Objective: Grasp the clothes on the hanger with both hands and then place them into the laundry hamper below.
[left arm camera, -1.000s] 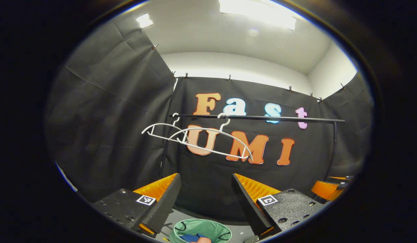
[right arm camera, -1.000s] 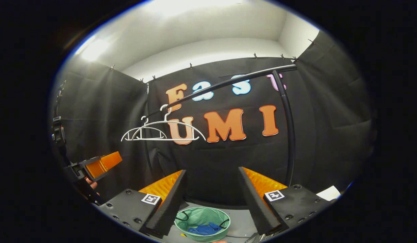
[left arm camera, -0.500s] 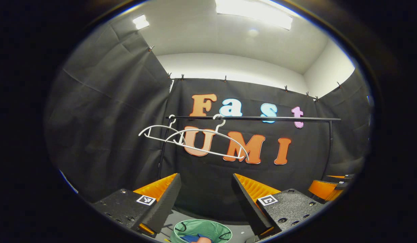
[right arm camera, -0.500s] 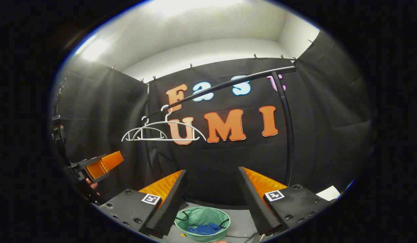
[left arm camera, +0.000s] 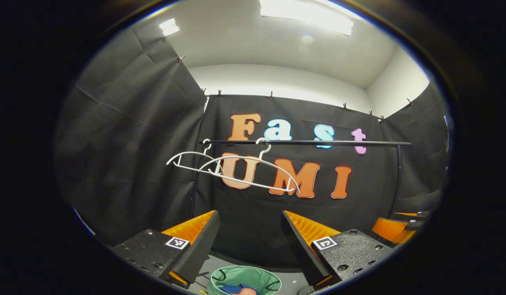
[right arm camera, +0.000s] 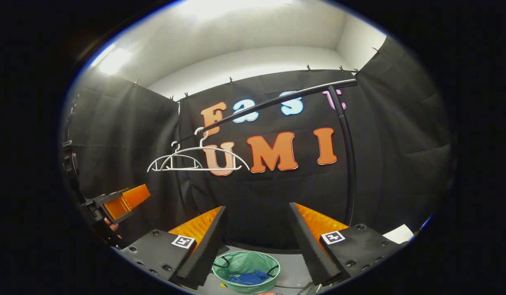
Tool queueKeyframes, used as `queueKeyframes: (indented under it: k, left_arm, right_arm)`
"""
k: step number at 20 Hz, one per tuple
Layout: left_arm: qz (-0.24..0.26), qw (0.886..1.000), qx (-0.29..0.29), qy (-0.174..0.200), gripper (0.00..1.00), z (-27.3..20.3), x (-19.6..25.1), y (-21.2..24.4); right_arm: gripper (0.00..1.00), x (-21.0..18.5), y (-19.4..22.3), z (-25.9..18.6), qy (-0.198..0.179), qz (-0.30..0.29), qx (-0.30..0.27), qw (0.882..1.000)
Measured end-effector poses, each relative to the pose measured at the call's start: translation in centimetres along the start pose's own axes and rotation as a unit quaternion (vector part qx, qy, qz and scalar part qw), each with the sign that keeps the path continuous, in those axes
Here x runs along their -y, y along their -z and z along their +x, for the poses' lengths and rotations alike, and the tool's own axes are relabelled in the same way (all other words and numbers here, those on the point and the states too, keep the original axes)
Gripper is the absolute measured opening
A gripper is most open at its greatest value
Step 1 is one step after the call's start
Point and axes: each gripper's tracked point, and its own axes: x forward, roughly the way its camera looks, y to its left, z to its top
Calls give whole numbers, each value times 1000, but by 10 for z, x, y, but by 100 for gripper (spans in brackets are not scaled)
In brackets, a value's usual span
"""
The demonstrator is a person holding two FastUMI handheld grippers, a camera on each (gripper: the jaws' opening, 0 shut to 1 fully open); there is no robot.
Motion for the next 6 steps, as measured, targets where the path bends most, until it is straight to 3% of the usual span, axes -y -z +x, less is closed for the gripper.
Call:
queueKeyframes:
  k: [1,6]
  left_arm:
    - [-1,1000,-1,1,94,0,0,1]
    - [-3,1000,-3,0,94,0,-1,2]
  right_arm:
    - [97,0,0,0,0,0,-1,1000]
    - [97,3,2,1,0,2,-4,1000]
